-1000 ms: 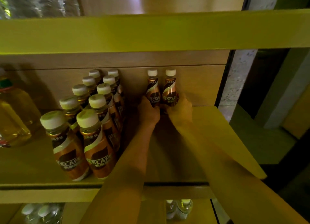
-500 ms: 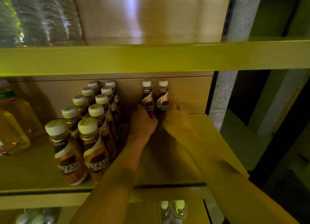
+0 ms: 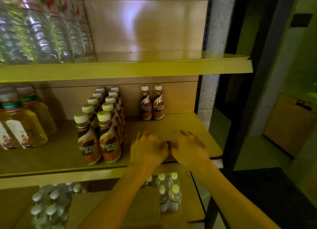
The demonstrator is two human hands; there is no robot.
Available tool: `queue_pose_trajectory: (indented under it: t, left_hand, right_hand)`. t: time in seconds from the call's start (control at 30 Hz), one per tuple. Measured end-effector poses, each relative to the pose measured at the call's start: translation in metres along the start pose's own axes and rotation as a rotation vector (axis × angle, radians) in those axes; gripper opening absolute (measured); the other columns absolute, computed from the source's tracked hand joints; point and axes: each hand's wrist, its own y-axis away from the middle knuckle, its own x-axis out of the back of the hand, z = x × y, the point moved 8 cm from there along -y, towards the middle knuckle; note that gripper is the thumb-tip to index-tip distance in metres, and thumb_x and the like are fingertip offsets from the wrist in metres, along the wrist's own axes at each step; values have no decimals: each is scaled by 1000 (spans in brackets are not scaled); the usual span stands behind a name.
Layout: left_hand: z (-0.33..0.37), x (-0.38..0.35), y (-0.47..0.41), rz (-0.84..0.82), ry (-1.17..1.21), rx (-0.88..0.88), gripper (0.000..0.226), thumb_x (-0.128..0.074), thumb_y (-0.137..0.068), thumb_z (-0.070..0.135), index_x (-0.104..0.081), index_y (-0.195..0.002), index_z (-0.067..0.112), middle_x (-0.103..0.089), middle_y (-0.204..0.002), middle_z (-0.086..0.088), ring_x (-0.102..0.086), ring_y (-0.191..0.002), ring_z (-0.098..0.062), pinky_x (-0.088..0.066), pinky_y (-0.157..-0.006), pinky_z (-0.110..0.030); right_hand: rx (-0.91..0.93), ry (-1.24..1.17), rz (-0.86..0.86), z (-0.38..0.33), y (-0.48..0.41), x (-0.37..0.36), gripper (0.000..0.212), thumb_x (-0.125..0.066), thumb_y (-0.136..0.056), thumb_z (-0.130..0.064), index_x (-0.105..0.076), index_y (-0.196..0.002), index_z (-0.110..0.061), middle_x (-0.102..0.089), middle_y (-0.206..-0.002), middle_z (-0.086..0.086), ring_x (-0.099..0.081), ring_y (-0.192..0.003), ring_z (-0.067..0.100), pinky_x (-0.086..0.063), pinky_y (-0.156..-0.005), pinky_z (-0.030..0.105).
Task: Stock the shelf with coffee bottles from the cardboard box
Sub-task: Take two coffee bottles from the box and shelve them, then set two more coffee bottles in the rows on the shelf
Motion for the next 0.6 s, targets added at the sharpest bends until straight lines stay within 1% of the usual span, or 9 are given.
queue_pose_trajectory:
  t: [0.1,0.17,0.23,0.3,0.37,0.4,0.5,0.53,0.6]
  left_hand:
    - [0,10,29,47,32,-29,56,-50,-91,56,-57,-132,19,-55,-136,-3,-45,-131,-25,-45,-101,-42]
    - [-4,15,50,74,54,-47,55,-50,-91,56,-58,-131,19,-57,-134,-4,-47,-129,-25,-47,-99,-41]
    - [-13,18,73,118,70,-66,49,-53,-91,53,-62,-124,20,-60,-127,-2,-52,-122,-23,-49,-94,-37]
    - [-28,15,96,140,88,-61,44,-54,-90,54,-63,-120,23,-59,-125,2,-54,-118,-18,-50,-90,-33]
    - [-46,7,117,131,101,-37,42,-56,-90,53,-62,-120,25,-57,-128,6,-52,-120,-14,-47,-90,-30]
    - [-55,3,127,130,96,-29,41,-57,-90,52,-62,-121,25,-57,-129,6,-51,-123,-14,-46,-91,-30]
    - [-82,-9,156,116,47,-5,44,-59,-89,50,-64,-122,22,-59,-132,2,-49,-130,-18,-46,-96,-33]
    - [-91,-16,165,91,42,9,46,-59,-90,50,-63,-124,21,-59,-134,1,-48,-132,-20,-46,-97,-35]
    - [-113,-34,182,27,58,45,48,-58,-91,49,-62,-127,18,-57,-136,-1,-49,-132,-21,-48,-97,-37]
  right_hand:
    - [-8,-1,40,-2,28,7,37,-48,-93,-55,-65,-109,-27,-67,-113,-3,-61,-109,23,-48,-92,38]
    - [-2,-42,61,-2,45,9,36,-50,-92,-54,-66,-103,-25,-69,-109,-2,-63,-106,24,-50,-91,42]
    - [23,-58,79,-3,64,9,40,-48,-91,-56,-67,-109,-26,-70,-113,-2,-63,-109,24,-51,-91,44]
    - [50,-38,104,-5,84,6,43,-48,-93,-57,-67,-115,-26,-69,-117,-2,-63,-112,24,-51,-93,42]
    - [76,-32,101,-9,104,-4,47,-41,-92,-60,-67,-112,-26,-69,-114,-4,-63,-111,21,-52,-90,38]
    - [84,-39,88,-12,114,-11,47,-39,-91,-60,-67,-109,-27,-69,-113,-5,-63,-111,20,-52,-89,37]
    - [121,-96,44,-20,140,-40,36,-52,-92,-51,-66,-111,-24,-69,-114,-2,-64,-109,22,-54,-88,39]
    - [138,-115,16,-24,148,-53,36,-52,-92,-51,-66,-112,-24,-68,-116,-2,-63,-110,22,-55,-88,40]
    - [153,-119,-117,-32,163,-86,48,-38,-90,-57,-62,-117,-24,-65,-122,-3,-60,-117,20,-53,-92,41]
